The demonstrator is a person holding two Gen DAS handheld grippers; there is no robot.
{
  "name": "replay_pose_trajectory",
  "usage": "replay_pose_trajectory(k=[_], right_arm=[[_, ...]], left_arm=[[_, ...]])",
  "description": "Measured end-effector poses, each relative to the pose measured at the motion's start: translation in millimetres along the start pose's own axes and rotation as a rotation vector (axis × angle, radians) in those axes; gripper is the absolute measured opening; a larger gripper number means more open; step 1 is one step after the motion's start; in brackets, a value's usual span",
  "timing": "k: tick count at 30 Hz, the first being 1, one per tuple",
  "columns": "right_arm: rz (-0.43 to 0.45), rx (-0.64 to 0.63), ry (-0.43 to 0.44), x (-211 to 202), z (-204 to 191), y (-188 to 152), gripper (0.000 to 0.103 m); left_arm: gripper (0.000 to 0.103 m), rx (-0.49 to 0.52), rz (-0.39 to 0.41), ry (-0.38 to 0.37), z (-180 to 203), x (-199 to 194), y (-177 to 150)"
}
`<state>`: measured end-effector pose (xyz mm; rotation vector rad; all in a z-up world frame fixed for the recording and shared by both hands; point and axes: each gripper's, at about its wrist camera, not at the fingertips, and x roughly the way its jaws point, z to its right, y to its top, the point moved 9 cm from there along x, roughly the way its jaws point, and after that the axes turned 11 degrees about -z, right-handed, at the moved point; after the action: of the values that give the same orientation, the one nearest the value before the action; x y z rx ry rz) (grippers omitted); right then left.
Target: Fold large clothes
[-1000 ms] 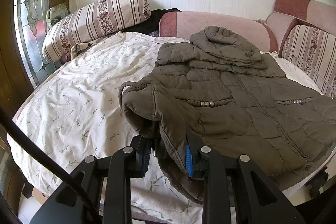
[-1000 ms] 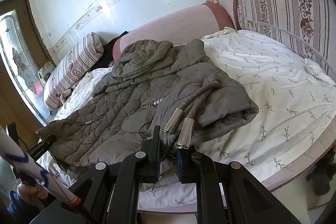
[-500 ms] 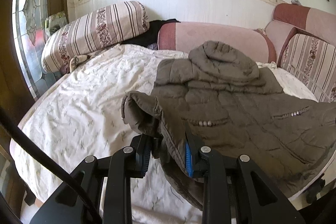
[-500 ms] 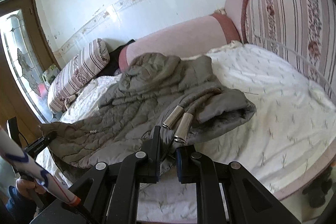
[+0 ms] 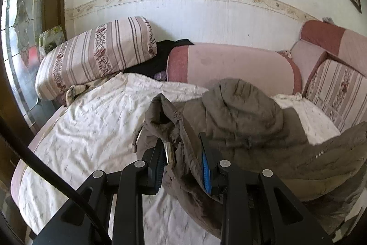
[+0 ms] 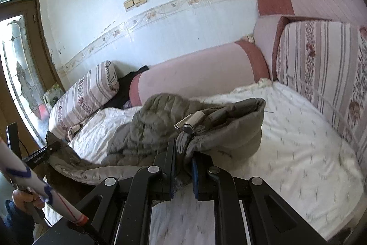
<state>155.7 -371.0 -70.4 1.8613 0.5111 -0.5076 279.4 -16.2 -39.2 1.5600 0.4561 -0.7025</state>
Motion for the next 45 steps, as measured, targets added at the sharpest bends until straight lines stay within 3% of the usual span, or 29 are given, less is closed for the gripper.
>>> replay_pose_trajectory(k=[7, 10, 12, 16, 18, 22, 26, 30, 33, 37, 41, 45], right_arm=[[0.01, 0.007, -0.038, 49.1, 2.4, 77.3, 0.011], [-0.001, 0.033, -0.051, 82.4, 10.0, 112.1, 0.011], [-0.008, 0.044, -0.078, 113.8, 18.7, 135.5, 0.011], [-0.024, 0.074, -0.121, 170.9, 36.5, 164.8, 0.011], [-0.026, 0.081, -0.163, 198.8, 47.8, 178.0, 0.007], [-0.033, 0.098, -0.21, 242.0, 73.3, 199.2, 0.0], [-0.062, 0.166, -0.214, 268.2, 102.5, 201.7, 0.0], [-0.069, 0.178, -0.186, 271.1, 110.3, 185.2, 0.001], [-0.09, 0.125, -0.146, 261.8, 94.1, 158.8, 0.001], [-0.136, -0.018, -0.076, 235.0, 46.1, 90.9, 0.002], [-0.23, -0.152, -0.016, 228.9, 3.3, 17.7, 0.002], [-0.307, -0.248, 0.012, 250.9, -31.9, -20.6, 0.002]], left_arm=[[0.028, -0.029, 0.001, 0.006, 7.8, 43.6, 83.6], [0.035, -0.028, 0.021, 0.031, 13.6, 66.8, 120.9], [0.047, -0.037, 0.024, 0.044, 16.1, 85.6, 145.3], [0.054, -0.087, 0.046, 0.038, 5.8, 107.8, 183.4], [0.067, -0.135, 0.063, 0.025, -8.1, 111.4, 198.5], [0.067, -0.188, 0.111, 0.028, -34.8, 114.2, 212.6], [0.067, -0.092, 0.074, -0.042, -15.6, 130.4, 179.7], [0.067, 0.12, 0.02, -0.075, 31.4, 166.5, 102.7], [0.063, 0.179, -0.077, -0.106, 51.4, 196.1, 43.7], [0.063, 0.258, -0.05, -0.105, 62.8, 187.3, -7.7], [0.065, 0.33, -0.014, -0.073, 65.0, 187.0, -35.4], [0.073, 0.312, -0.036, 0.002, 63.7, 231.6, -14.7]])
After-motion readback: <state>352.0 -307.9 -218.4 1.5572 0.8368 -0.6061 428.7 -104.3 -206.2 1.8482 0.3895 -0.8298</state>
